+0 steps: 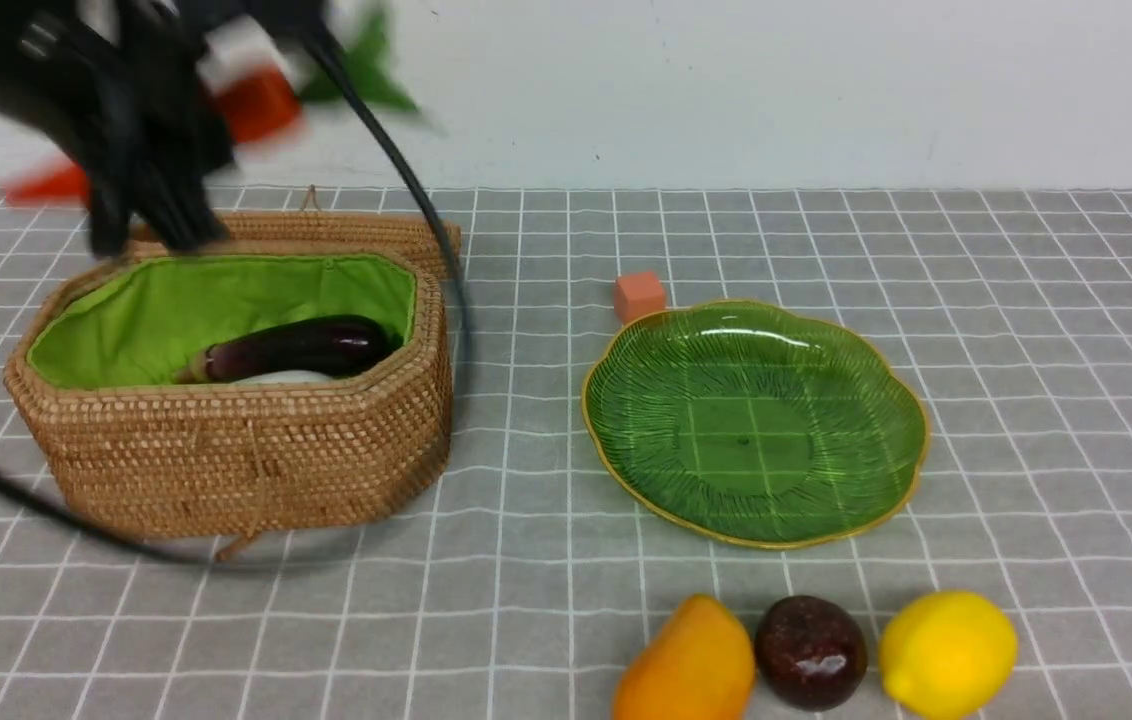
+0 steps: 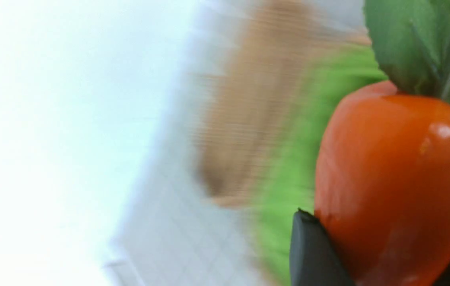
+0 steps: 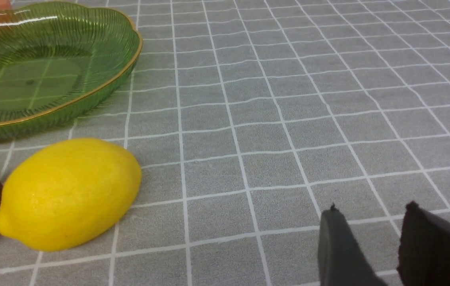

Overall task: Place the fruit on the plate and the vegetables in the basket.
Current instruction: Use the left arm to grab a carrot and put it into the left basket

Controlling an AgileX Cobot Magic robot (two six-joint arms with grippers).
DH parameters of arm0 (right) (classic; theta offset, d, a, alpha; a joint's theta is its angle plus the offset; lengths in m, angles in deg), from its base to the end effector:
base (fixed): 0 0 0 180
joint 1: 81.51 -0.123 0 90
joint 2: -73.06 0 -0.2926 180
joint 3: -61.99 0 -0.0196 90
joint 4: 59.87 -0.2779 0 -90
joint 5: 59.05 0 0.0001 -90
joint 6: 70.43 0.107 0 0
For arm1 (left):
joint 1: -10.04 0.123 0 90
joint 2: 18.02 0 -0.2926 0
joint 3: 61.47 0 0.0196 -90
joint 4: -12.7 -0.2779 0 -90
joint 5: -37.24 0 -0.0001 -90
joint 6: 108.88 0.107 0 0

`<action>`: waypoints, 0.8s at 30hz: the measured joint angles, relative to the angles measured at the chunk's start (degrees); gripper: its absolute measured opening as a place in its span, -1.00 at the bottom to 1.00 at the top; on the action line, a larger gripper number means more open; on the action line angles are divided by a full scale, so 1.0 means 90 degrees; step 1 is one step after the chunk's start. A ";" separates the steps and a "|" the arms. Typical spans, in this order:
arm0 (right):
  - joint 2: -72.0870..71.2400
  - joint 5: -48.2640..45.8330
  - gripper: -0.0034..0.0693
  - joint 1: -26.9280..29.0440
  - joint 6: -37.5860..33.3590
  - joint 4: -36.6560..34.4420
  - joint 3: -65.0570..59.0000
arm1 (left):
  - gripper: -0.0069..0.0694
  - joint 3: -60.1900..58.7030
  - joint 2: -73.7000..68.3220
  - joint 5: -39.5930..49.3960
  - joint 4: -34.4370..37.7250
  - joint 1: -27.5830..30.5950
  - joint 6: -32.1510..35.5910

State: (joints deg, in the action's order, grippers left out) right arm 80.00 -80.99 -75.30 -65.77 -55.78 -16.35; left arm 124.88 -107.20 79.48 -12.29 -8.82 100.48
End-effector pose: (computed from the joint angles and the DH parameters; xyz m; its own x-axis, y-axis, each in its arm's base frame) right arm 0.0862 -0.0123 0.1691 -0.2914 0.0469 -0.9554 0.1379 0.9904 0.0066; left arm 0.3465 -0.0862 0.4148 -0.2737 0.8512 -0.4479 0.4329 0.5249 0.7329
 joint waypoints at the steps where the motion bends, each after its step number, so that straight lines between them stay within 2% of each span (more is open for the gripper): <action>1: 0.0000 0.0000 -0.24 0.0000 0.0000 0.0000 0.0000 | 0.02 0.0000 -0.0009 -0.0039 0.0000 0.0000 0.0002; 4: 0.0000 0.0000 -0.24 0.0000 0.0000 0.0000 0.0000 | 0.02 0.0000 -0.0403 -0.0387 0.0217 0.0438 -0.0043; 9: 0.0000 0.0000 -0.24 0.0000 0.0000 0.0000 0.0000 | 0.08 -0.0007 -0.1196 -0.0390 0.0861 0.0612 -0.0055; 13: 0.0000 0.0000 -0.24 0.0000 0.0000 0.0000 0.0000 | 0.61 -0.0051 -0.1554 -0.0353 0.1157 0.0612 -0.0055; 16: 0.0000 0.0000 -0.24 0.0000 0.0000 0.0000 0.0000 | 0.88 -0.0051 -0.1392 -0.0249 0.1293 0.0612 -0.0062; 20: 0.0000 0.0000 -0.24 0.0000 0.0000 0.0000 0.0000 | 0.89 -0.0051 -0.0722 0.0378 0.1538 0.0612 -0.0071; 24: 0.0000 0.0000 -0.24 0.0000 0.0000 0.0000 0.0000 | 0.72 -0.0051 0.0362 0.0947 0.1897 0.0612 -0.0274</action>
State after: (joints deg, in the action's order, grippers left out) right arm 80.00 -80.99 -75.30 -65.77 -55.78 -16.35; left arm 124.42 -103.94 88.00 4.78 -3.31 98.01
